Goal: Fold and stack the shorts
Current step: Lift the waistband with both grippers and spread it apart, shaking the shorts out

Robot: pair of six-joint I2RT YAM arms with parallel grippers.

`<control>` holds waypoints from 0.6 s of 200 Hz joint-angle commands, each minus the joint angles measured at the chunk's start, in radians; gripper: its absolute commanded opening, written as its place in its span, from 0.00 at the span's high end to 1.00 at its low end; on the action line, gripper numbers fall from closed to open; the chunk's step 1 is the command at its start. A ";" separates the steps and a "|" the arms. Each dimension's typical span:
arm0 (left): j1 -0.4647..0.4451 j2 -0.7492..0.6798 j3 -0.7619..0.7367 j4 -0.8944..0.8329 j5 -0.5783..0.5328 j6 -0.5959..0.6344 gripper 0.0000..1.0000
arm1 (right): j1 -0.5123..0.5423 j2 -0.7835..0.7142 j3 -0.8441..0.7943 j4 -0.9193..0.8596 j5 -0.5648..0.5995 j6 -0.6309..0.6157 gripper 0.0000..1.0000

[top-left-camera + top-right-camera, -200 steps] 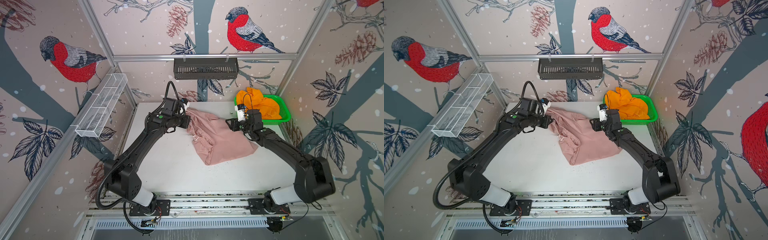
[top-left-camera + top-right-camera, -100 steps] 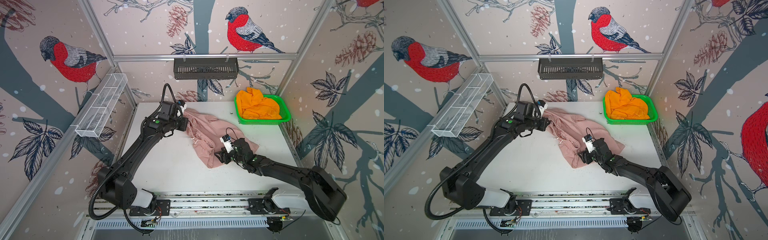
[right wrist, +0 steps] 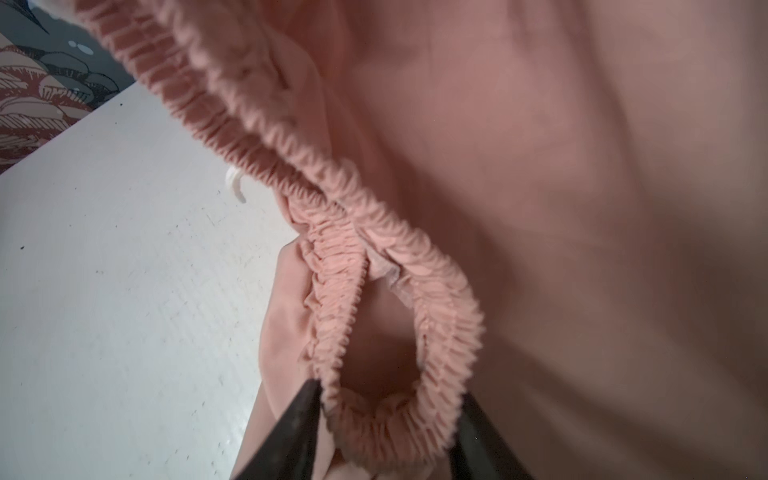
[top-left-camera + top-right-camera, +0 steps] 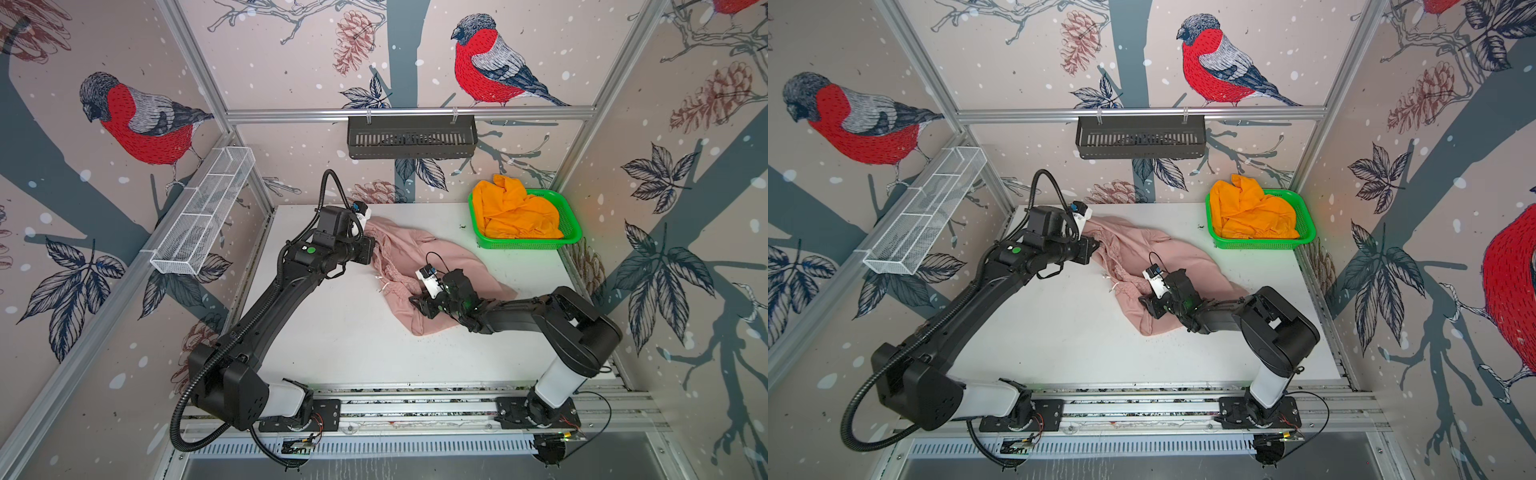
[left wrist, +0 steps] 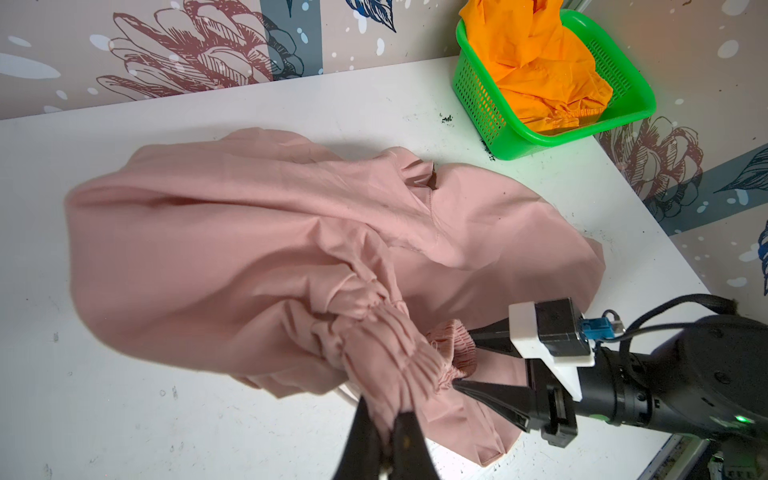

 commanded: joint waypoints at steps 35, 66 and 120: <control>0.007 -0.107 -0.008 0.034 -0.148 -0.028 1.00 | 0.017 -0.171 0.103 -0.160 0.129 -0.043 0.99; 0.015 -0.236 0.004 0.047 -0.148 -0.057 1.00 | 0.018 -0.412 0.223 -0.412 0.247 -0.093 1.00; 0.015 -0.300 0.228 -0.175 -0.073 -0.020 1.00 | 0.031 -0.641 0.433 -0.629 0.373 -0.223 1.00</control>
